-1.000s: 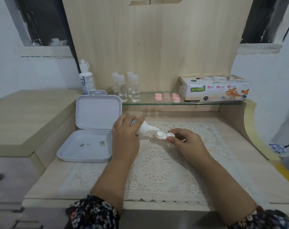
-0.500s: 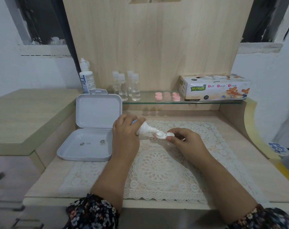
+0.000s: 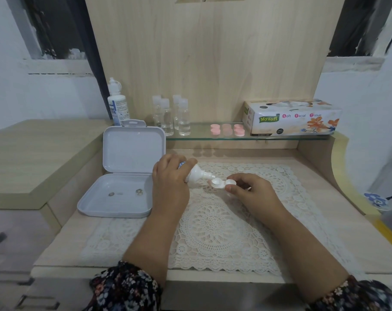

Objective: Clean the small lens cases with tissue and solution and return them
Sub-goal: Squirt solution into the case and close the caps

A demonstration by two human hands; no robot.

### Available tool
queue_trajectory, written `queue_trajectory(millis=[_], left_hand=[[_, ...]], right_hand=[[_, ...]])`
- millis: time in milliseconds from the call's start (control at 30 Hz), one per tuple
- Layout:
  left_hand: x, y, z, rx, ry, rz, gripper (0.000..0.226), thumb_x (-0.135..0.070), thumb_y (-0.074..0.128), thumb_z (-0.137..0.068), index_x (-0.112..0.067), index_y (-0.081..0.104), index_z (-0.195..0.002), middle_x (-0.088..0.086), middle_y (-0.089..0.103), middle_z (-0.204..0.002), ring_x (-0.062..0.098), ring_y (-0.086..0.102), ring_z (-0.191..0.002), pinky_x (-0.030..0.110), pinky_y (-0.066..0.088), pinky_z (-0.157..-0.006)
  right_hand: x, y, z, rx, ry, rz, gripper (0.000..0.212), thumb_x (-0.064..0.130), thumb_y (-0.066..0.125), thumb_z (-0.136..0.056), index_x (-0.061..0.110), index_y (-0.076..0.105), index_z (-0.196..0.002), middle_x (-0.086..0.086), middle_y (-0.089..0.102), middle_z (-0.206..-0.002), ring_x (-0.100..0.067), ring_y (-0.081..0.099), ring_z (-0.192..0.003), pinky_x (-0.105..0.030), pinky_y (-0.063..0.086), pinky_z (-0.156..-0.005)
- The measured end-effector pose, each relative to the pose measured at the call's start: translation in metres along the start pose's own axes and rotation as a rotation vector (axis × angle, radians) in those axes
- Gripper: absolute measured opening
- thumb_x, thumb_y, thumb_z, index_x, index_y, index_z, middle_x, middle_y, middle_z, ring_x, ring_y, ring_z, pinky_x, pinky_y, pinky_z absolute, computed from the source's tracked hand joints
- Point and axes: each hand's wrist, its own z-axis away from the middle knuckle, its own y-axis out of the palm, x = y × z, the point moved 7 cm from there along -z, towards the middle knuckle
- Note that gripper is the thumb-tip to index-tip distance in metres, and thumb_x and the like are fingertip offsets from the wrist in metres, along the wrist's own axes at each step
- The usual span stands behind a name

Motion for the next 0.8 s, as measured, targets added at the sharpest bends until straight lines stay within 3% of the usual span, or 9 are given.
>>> queue_trajectory(millis=[133,300,800], left_hand=[[0.0014,-0.0001,0.0002,0.000,-0.008,0.002,0.062,0.020,0.067,-0.050,-0.017,0.072,-0.100,0.002,0.065,-0.098,0.022,0.045,-0.104,0.040,0.038,-0.085],[0.0017,0.0004,0.0003,0.012,-0.010,0.001,0.063,0.020,0.068,-0.050,-0.017,0.071,-0.101,0.002,0.065,-0.099,0.023,0.045,-0.105,0.042,0.038,-0.085],[-0.0015,-0.0016,0.0004,-0.001,0.007,-0.005,0.062,0.021,0.067,-0.049,-0.016,0.071,-0.099,0.003,0.064,-0.096,0.024,0.046,-0.104,0.044,0.040,-0.084]], right_hand=[[0.0005,0.0000,0.0004,0.004,-0.002,0.005,0.013,0.026,0.068,-0.089,0.025,0.072,-0.101,0.004,0.068,-0.091,-0.010,0.061,-0.082,-0.012,0.044,-0.065],[0.0008,0.0004,0.0004,0.006,-0.001,0.002,0.012,0.026,0.068,-0.089,0.025,0.072,-0.100,0.004,0.068,-0.090,-0.013,0.062,-0.083,-0.018,0.046,-0.069],[-0.0020,0.0009,-0.0004,0.012,0.002,-0.010,0.012,0.027,0.068,-0.088,0.025,0.072,-0.100,0.003,0.068,-0.093,-0.013,0.062,-0.085,-0.020,0.047,-0.071]])
